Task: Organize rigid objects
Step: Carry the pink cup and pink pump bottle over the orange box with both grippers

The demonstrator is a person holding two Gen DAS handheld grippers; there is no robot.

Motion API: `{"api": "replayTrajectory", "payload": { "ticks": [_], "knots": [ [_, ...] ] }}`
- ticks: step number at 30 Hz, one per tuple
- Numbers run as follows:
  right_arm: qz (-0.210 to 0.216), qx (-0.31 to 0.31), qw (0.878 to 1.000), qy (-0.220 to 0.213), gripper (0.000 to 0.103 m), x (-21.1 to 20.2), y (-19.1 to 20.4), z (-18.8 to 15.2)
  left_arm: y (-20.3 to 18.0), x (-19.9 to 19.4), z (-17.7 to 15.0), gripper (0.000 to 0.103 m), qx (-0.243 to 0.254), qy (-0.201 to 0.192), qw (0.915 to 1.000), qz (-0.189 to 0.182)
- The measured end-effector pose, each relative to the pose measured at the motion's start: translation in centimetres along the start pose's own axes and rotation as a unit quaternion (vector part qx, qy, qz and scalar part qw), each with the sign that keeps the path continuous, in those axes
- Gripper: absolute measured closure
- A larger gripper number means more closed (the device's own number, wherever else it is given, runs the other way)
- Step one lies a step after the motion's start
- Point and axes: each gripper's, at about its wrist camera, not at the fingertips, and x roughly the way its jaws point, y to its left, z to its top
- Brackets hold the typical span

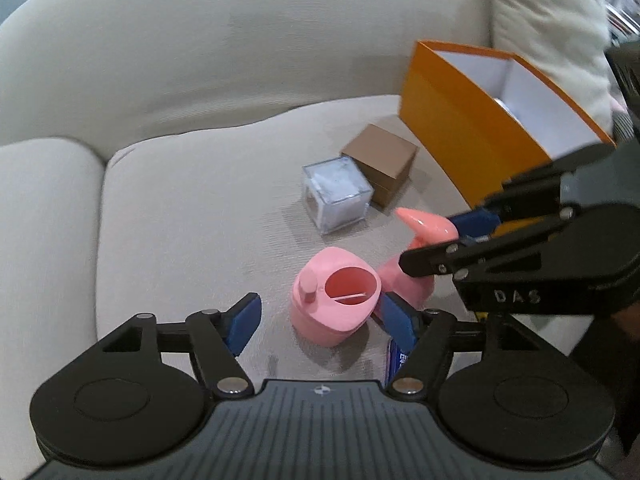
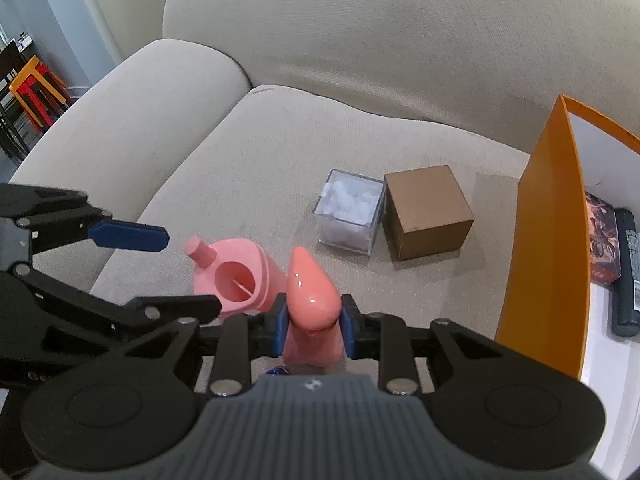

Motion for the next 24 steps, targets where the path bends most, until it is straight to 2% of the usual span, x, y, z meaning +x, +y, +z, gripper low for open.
{"api": "replayTrajectory", "payload": {
  "ticks": [3,9,10,11,13,14,20,24],
  "knots": [
    [0.003,-0.001,1.000,0.003,0.073,0.1,0.0,0.0,-0.1,0.7,0.1,0.021,0.026,0.001,0.9995,-0.018],
    [-0.001,-0.009,1.000,0.004,0.070,-0.3,0.1,0.2,-0.5,2.2,0.5,0.021,0.063,-0.001,0.9977,-0.026],
    [-0.001,-0.010,1.000,0.005,0.070,-0.3,0.2,0.2,-0.5,2.4,0.4,0.022,0.063,0.001,0.9976,-0.028],
    [0.000,-0.011,1.000,0.005,0.070,-0.3,0.2,0.1,-0.5,2.5,0.4,0.027,0.063,0.001,0.9975,-0.030],
    [0.005,-0.016,1.000,0.004,0.076,-0.3,0.4,0.1,-0.6,2.6,0.4,0.033,0.060,0.000,0.9977,-0.030],
    [0.003,-0.019,1.000,0.002,0.076,-0.3,0.4,0.1,-0.6,2.6,0.3,0.037,0.057,-0.001,0.9979,-0.031],
    [-0.002,-0.016,1.000,-0.005,0.077,-0.8,0.4,0.2,-0.3,1.9,0.0,0.038,-0.002,-0.006,0.9999,-0.010],
    [-0.009,-0.024,0.999,-0.026,0.077,-2.4,0.5,0.3,0.0,-0.2,0.2,0.038,-0.057,-0.028,0.9980,-0.002]
  ]
}}
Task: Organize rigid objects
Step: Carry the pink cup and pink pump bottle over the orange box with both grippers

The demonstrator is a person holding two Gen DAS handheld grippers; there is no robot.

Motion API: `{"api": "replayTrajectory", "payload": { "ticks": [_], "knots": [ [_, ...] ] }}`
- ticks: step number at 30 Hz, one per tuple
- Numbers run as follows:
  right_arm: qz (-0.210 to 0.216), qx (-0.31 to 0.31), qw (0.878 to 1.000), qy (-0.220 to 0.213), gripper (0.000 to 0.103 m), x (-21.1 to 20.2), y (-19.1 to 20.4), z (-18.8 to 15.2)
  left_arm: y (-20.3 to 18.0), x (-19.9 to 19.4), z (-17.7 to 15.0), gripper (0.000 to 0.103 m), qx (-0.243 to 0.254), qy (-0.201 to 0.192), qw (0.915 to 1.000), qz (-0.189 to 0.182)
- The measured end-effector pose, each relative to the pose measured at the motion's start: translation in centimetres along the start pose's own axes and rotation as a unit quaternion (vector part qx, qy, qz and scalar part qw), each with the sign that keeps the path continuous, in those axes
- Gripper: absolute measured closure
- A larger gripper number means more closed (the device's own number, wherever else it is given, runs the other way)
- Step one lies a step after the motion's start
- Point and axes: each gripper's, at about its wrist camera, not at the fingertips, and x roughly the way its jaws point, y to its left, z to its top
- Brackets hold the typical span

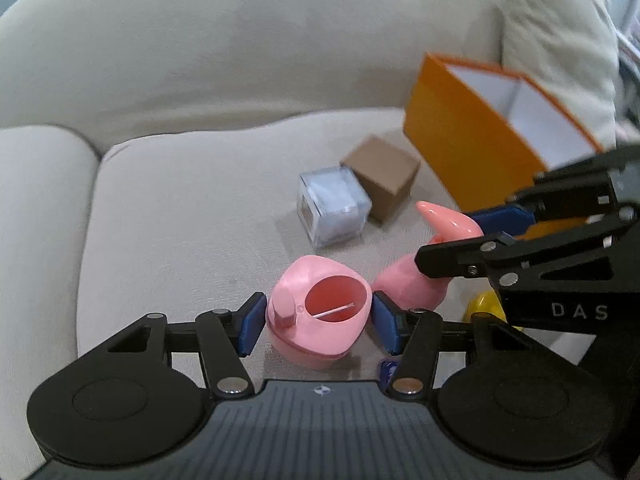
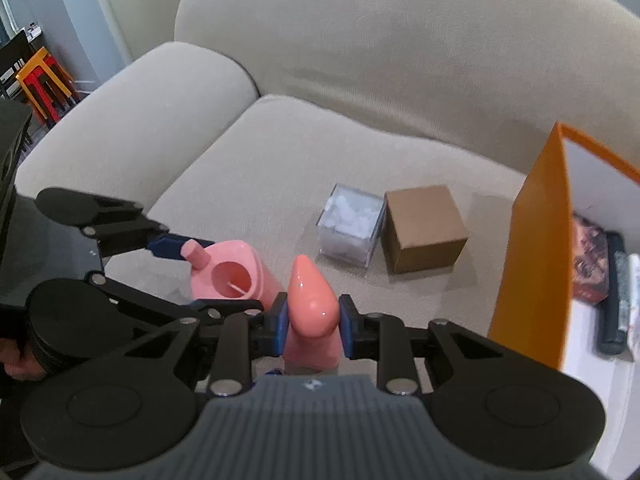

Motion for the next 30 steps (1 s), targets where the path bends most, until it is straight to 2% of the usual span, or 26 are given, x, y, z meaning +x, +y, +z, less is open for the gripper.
{"api": "replayTrajectory", "payload": {
  "ticks": [4,7,12,18,23,27,30],
  "knots": [
    [-0.007,0.002,0.999,-0.031,0.077,-2.7,-0.5,0.5,-0.3,-3.1,1.3,0.038,-0.028,-0.028,0.9992,0.003],
    [-0.008,0.019,0.998,-0.061,0.077,-5.5,-1.4,1.0,-1.4,-5.7,3.1,0.038,-0.022,-0.057,0.9981,-0.005],
    [-0.029,0.059,0.991,-0.113,0.077,-10.6,-4.6,1.6,-5.2,-8.5,6.9,0.038,0.033,-0.102,0.9938,-0.028],
    [-0.065,0.128,0.981,-0.132,0.077,-14.3,-10.7,0.6,-11.3,-7.9,10.7,0.038,0.117,-0.122,0.9833,-0.066],
    [-0.095,0.178,0.974,-0.106,0.077,-14.1,-16.0,-1.4,-16.2,-4.3,12.2,0.038,0.192,-0.100,0.9711,-0.101],
    [-0.086,0.230,0.965,-0.086,0.077,-12.5,-19.8,-2.8,-18.6,-0.5,12.8,0.038,0.240,-0.062,0.9621,-0.113],
    [-0.083,0.252,0.961,-0.079,0.076,-11.1,-21.2,-3.5,-19.5,2.0,12.8,0.038,0.271,-0.028,0.9556,-0.112]
  ]
}}
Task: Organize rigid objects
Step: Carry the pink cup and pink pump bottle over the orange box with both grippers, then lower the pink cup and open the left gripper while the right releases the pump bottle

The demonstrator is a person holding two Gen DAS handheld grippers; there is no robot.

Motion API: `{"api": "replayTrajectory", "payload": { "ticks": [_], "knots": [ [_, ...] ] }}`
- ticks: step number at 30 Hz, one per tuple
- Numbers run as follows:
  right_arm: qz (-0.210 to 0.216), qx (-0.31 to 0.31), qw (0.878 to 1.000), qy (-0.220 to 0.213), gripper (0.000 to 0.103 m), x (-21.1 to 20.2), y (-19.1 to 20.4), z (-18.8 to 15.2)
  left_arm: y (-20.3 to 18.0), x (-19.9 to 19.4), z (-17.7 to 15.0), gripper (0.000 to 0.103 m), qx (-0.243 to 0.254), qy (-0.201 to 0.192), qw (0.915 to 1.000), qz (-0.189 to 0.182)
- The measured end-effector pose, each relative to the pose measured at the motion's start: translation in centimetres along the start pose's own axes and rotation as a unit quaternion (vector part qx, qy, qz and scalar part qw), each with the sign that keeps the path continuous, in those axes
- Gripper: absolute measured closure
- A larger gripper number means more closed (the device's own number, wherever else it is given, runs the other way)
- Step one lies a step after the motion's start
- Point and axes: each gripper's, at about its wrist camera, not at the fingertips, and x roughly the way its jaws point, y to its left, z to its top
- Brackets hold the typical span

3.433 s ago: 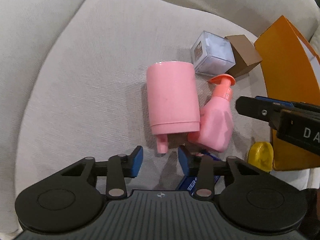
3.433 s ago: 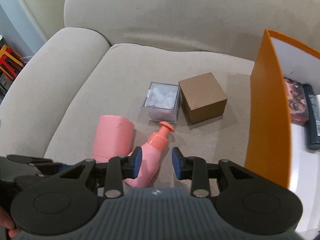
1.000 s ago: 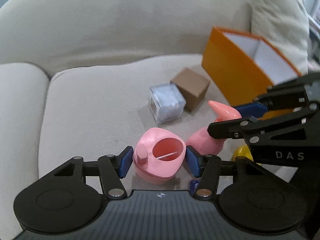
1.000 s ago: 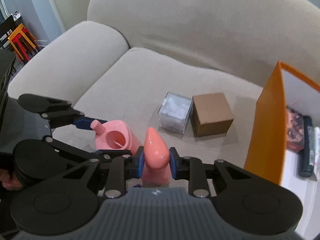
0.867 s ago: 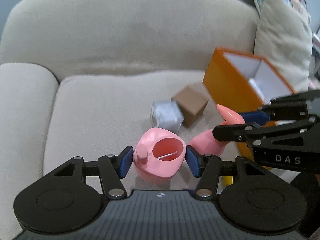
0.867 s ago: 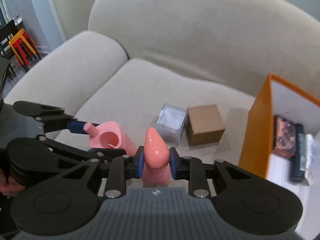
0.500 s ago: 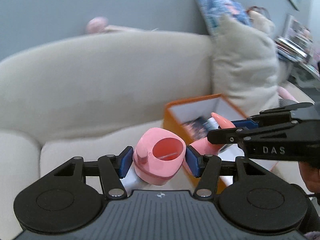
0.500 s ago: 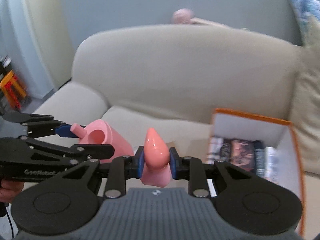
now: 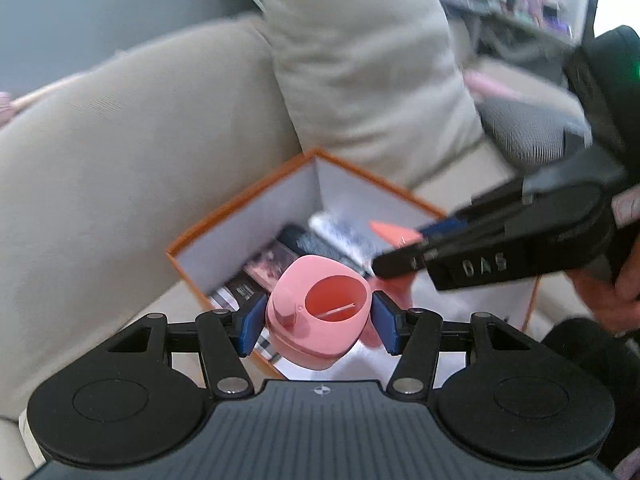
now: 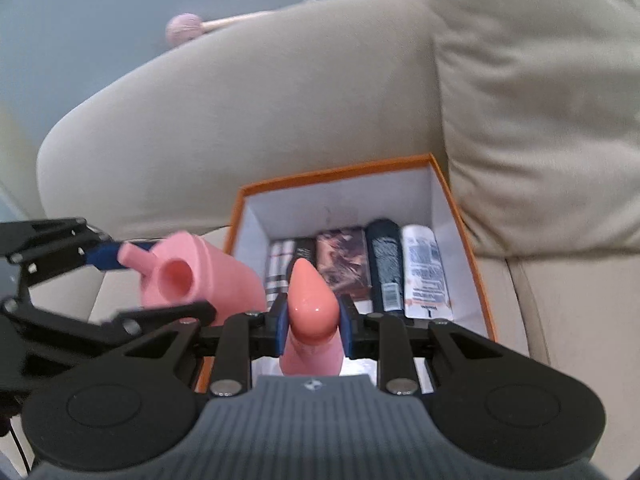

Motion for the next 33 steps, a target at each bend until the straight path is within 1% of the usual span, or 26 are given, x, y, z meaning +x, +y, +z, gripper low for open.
{"api": "replayTrajectory", "payload": {
  "ticks": [3,6,10,14,15,18,21,23,28,29,30,33],
  "knots": [
    [0.003,0.011,1.000,0.009,0.077,1.8,-1.1,0.0,0.0,2.7,-0.2,0.038,0.028,0.044,0.9987,0.000],
    [0.008,0.015,1.000,0.018,0.077,3.8,-1.7,0.3,0.3,4.5,-0.6,0.038,0.041,0.077,0.9962,0.000],
    [0.015,0.010,1.000,0.022,0.077,5.1,-1.9,0.3,-0.1,6.3,-0.2,0.038,0.077,0.100,0.9919,-0.004],
    [0.017,-0.009,0.999,0.028,0.077,6.1,-1.8,0.6,-0.1,7.9,-0.2,0.038,0.096,0.130,0.9868,-0.001],
    [0.016,-0.015,0.999,0.030,0.076,6.4,-1.7,0.6,0.0,8.3,-0.2,0.038,0.097,0.134,0.9862,0.000],
    [0.016,-0.025,0.999,0.035,0.076,7.3,-1.5,0.6,0.3,8.7,0.1,0.037,0.103,0.130,0.9861,0.002],
    [0.016,-0.030,0.999,0.036,0.076,7.8,-1.4,0.5,0.3,8.9,0.3,0.036,0.107,0.138,0.9847,-0.002],
    [0.015,-0.035,0.999,0.034,0.076,8.1,-1.2,0.5,0.3,8.8,0.3,0.033,0.113,0.142,0.9833,-0.007],
    [0.005,-0.061,0.998,0.033,0.076,8.4,-0.6,0.5,0.4,8.5,0.1,0.032,0.118,0.137,0.9834,-0.016],
    [0.002,-0.064,0.997,0.033,0.076,8.5,-0.5,0.5,0.4,8.4,0.0,0.039,0.118,0.137,0.9833,-0.019],
    [0.001,-0.067,0.997,0.034,0.076,8.5,-0.5,0.5,0.4,8.3,0.0,0.044,0.117,0.139,0.9830,-0.025],
    [0.004,-0.060,0.998,0.035,0.076,8.5,-0.8,0.5,0.2,8.4,-0.4,0.045,0.109,0.143,0.9832,-0.029]
  ]
}}
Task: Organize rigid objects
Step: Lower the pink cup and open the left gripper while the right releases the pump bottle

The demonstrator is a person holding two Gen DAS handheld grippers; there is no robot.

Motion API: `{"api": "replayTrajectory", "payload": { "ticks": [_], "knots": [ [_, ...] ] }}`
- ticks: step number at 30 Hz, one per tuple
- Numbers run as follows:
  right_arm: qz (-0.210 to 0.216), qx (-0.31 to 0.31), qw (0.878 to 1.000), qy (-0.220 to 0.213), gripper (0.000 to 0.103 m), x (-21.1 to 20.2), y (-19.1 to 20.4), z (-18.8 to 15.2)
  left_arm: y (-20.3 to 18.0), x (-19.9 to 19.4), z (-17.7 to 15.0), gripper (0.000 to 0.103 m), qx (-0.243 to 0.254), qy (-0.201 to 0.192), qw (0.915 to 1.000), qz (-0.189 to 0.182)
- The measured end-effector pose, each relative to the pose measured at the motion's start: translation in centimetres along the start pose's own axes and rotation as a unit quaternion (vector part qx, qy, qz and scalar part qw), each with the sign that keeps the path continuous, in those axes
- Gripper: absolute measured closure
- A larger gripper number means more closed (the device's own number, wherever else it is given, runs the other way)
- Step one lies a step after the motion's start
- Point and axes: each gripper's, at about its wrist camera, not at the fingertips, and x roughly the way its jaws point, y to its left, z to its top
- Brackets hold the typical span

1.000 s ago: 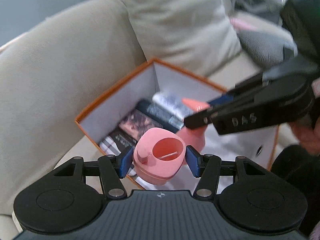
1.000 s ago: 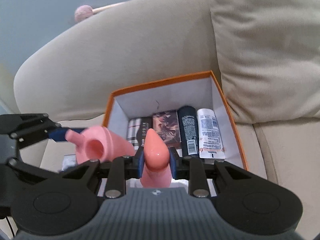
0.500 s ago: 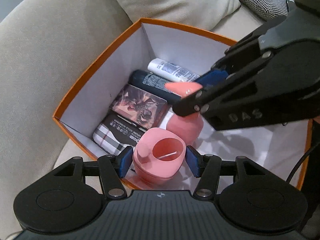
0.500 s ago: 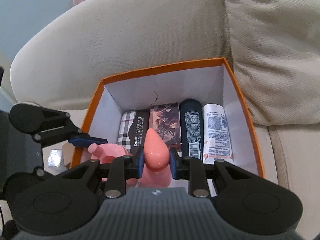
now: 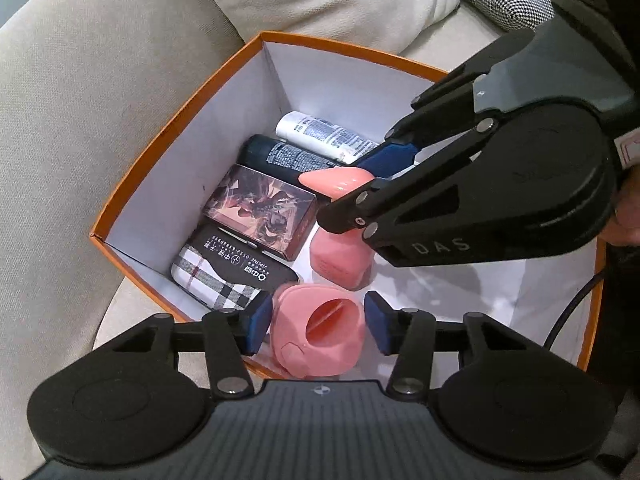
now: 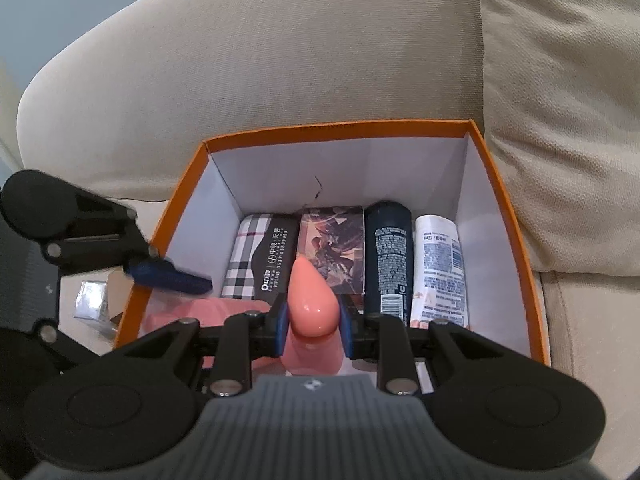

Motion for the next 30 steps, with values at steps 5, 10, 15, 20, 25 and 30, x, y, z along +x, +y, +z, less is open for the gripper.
{"api": "replayTrajectory", "payload": {
  "ticks": [5,10,15,20,25,30],
  "knots": [
    [0.010,0.014,1.000,0.005,0.076,0.0,-0.4,0.2,0.6,0.4,-0.2,0.046,-0.041,0.017,0.9976,-0.052],
    [0.014,0.007,1.000,0.006,0.076,0.3,-0.1,0.3,0.3,1.0,-0.2,0.045,-0.021,0.020,0.9990,-0.033],
    [0.016,0.007,1.000,0.005,0.076,0.6,-0.1,0.6,0.2,1.1,-0.4,0.037,-0.006,0.019,0.9995,-0.023],
    [0.017,-0.013,1.000,0.009,0.075,0.5,0.6,0.5,0.0,0.2,-0.7,0.026,0.007,0.009,0.9996,-0.025],
    [0.044,0.001,0.999,-0.002,0.072,-0.7,0.5,0.5,0.3,-1.2,-1.1,0.025,-0.005,-0.009,0.9996,-0.028],
    [0.039,0.004,0.999,-0.006,0.071,-2.1,0.7,0.0,0.0,-1.4,-1.7,0.027,-0.011,-0.012,0.9995,-0.026]
  ]
}}
